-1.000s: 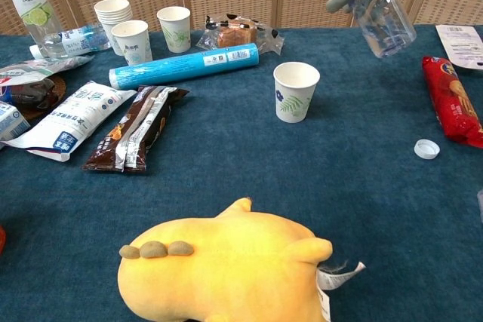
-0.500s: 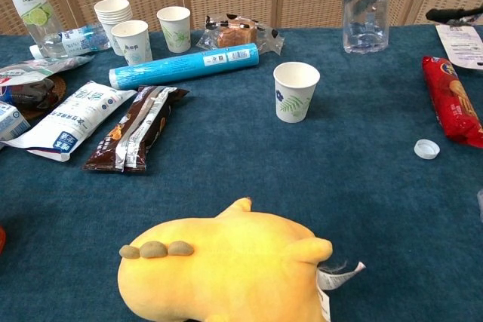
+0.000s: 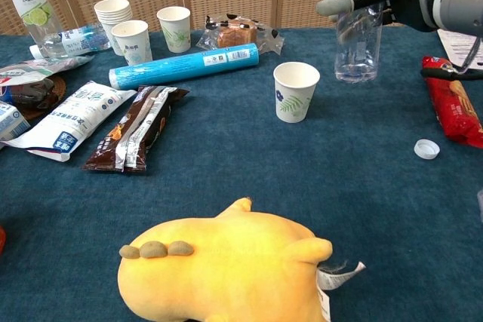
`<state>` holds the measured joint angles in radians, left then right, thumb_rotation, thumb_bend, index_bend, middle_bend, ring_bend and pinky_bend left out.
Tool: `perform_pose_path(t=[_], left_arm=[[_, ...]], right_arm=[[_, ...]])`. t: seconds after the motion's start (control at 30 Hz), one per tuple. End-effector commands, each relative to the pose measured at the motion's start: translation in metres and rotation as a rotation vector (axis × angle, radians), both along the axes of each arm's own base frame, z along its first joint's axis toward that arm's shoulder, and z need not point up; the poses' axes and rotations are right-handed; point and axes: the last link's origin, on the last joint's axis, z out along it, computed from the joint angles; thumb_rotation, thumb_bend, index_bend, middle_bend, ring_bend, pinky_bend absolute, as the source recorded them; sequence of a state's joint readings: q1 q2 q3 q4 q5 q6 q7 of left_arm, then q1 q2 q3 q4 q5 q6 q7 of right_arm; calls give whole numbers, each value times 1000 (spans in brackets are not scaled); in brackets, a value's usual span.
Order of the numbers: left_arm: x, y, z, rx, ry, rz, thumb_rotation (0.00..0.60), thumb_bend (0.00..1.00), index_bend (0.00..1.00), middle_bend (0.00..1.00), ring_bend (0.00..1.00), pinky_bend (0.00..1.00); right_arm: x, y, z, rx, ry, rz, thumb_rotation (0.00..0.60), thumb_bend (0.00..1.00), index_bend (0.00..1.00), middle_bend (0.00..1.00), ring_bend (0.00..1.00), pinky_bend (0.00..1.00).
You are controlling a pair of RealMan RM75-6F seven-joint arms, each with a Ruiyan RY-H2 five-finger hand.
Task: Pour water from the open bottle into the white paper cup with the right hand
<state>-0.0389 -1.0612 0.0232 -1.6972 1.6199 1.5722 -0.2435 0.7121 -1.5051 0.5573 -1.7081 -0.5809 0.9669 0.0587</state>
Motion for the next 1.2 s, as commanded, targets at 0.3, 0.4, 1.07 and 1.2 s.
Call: perform_pose_path(t=[0.3, 0.4, 1.07, 1.2], left_arm=[[2, -2, 3, 7, 15, 13, 349, 465, 162, 61, 0, 0], [3, -3, 3, 6, 20, 17, 353, 465, 162, 61, 0, 0], [12, -3, 7, 13, 40, 18, 351, 465, 158, 61, 0, 0], [13, -2, 7, 8, 45, 18, 352, 465, 158, 60, 0, 0]], right_arm=[[-20, -12, -26, 18, -4, 2, 600, 257, 528, 692, 498, 408], [-27, -16, -32, 27, -13, 1, 600, 255, 528, 691, 495, 397], [-53, -34, -58, 20, -108, -20, 600, 234, 512, 666, 436, 351], [-59, -36, -65, 40, -112, -8, 600, 234, 495, 637, 406, 305]])
